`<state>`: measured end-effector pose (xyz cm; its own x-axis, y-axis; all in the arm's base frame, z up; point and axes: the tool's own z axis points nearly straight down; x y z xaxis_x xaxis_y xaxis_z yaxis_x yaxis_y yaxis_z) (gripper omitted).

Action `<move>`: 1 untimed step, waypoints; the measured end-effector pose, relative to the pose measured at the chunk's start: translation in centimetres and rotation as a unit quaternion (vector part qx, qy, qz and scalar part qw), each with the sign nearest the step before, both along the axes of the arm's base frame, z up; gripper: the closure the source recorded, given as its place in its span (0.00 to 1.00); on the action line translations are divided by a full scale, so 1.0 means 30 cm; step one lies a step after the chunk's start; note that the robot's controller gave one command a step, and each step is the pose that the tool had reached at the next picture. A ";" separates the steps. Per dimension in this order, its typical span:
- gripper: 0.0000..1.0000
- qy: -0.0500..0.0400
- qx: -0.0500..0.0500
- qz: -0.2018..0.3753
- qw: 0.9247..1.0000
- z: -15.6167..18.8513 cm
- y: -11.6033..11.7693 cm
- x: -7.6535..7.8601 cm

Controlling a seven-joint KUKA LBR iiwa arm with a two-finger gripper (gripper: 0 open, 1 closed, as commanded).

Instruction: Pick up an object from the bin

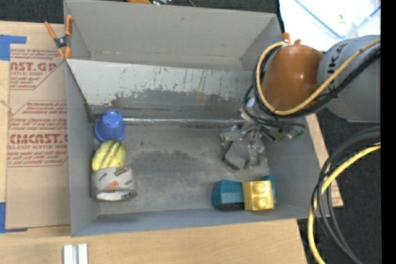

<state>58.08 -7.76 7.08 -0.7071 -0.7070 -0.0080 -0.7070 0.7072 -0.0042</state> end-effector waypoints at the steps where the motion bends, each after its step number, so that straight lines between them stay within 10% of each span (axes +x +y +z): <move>1: 1.00 0.000 0.000 0.000 1.000 0.000 0.000 0.000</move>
Offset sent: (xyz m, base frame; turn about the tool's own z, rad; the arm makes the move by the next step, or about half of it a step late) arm 0.0001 -0.0001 0.0912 0.0000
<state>58.08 -7.76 7.08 -0.7071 -0.7071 -0.0080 -0.7071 0.7071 -0.0042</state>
